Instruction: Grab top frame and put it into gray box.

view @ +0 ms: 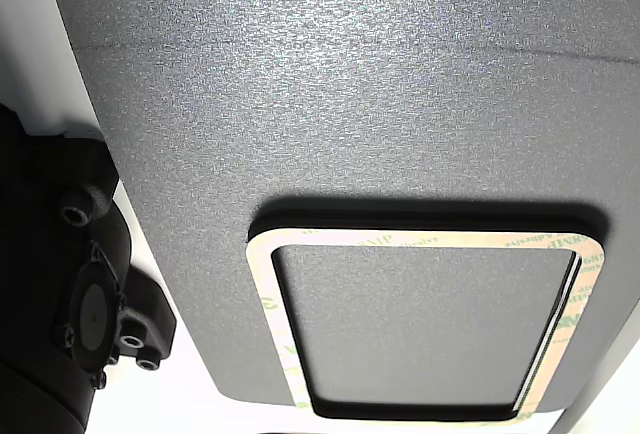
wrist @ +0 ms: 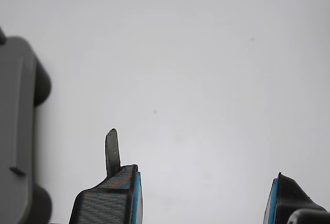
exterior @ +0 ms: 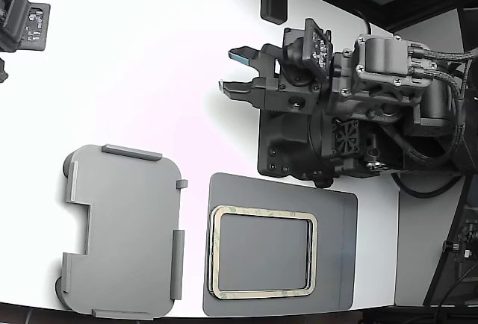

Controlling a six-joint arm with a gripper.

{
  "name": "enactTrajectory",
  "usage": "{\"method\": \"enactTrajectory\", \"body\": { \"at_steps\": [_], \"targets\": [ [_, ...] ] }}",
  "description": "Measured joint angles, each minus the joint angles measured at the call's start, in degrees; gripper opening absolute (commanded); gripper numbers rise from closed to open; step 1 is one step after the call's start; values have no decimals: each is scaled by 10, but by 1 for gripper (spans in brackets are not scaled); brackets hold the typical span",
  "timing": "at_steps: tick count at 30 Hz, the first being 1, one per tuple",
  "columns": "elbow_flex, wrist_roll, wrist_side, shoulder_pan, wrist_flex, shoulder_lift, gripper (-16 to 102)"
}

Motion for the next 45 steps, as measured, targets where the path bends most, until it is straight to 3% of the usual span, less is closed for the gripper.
{"method": "enactTrajectory", "body": {
  "at_steps": [15,21,24,31,38,41,45],
  "targets": [
    [0,9,13,0,0,0,100],
    [-53,-13,4,11,-2,-38,93],
    [-99,-53,19,42,8,-68,100],
    [-212,-302,25,96,55,-162,94],
    [-337,-597,-25,140,137,-287,98],
    [-390,-725,-43,162,185,-330,86],
    [-454,-882,-57,196,237,-381,86]
  ]
}}
